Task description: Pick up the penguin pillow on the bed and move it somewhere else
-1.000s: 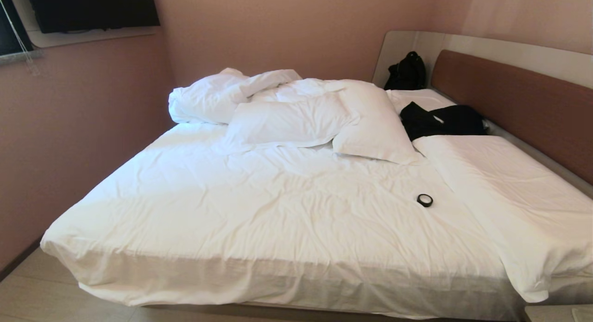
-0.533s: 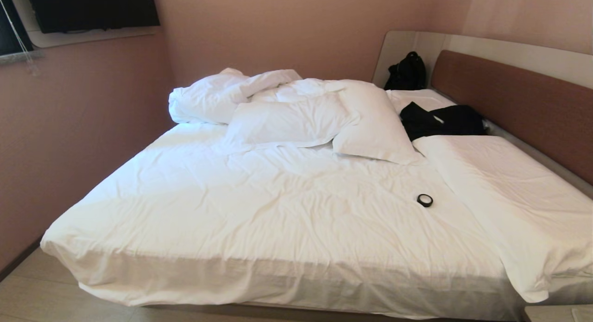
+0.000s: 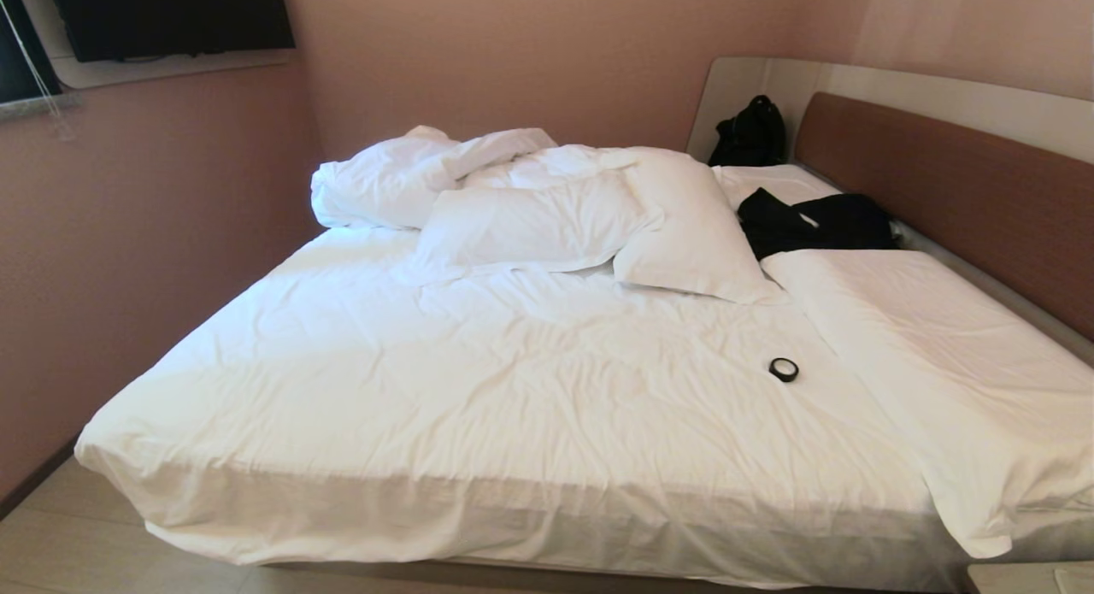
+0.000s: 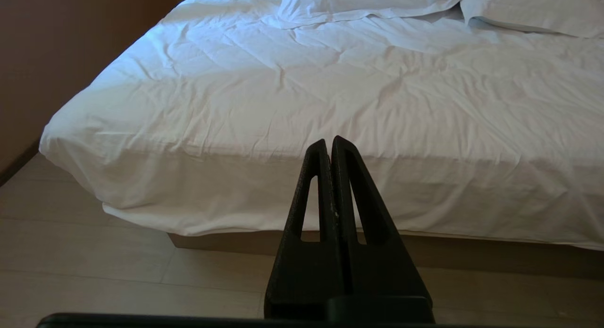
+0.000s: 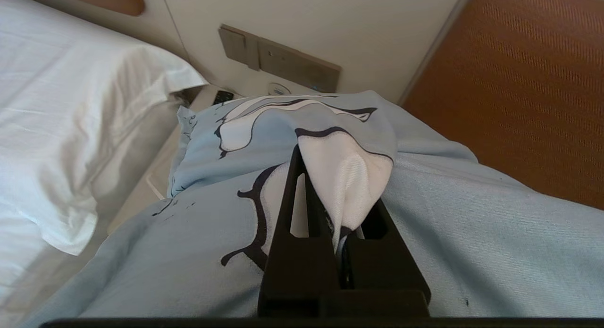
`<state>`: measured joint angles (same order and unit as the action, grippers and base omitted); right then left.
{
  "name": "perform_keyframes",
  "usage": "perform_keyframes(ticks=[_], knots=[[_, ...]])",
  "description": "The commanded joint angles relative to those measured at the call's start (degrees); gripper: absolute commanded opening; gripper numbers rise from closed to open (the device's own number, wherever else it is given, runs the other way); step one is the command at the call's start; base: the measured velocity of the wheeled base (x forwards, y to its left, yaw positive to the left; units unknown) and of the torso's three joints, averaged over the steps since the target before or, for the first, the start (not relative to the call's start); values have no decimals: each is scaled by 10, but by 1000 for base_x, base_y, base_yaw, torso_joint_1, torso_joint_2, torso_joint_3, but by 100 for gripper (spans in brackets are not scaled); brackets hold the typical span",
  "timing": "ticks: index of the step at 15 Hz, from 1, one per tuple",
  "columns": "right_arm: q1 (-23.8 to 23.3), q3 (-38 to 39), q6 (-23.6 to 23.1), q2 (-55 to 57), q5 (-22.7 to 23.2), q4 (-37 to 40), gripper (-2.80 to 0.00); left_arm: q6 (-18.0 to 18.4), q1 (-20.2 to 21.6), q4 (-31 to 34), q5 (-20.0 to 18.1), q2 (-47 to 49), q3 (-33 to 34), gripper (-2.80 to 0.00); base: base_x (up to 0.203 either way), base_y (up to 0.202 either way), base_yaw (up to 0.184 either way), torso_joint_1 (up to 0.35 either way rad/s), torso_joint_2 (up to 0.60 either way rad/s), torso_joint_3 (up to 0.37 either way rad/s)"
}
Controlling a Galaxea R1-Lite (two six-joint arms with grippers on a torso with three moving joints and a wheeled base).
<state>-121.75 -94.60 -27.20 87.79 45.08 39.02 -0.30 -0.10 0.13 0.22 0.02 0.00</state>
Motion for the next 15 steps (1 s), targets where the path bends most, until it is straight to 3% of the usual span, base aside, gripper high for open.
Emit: perform_keyframes(ticks=[1,6,11,15], knots=[[-27,1,-47,38,12,6,-280,0,0,0,0,0,1,-280,0,0,0,0,0,0],[-84,-41,-138,100,12,103,-280,0,0,0,0,0,1,-280,0,0,0,0,0,0],[-110,-129,-147,173,13,130,-280,0,1,0,0,0,1,-280,0,0,0,0,0,0],[-126,-162,-144,200,29,98,-280,0,0,0,0,0,1,-280,0,0,0,0,0,0]])
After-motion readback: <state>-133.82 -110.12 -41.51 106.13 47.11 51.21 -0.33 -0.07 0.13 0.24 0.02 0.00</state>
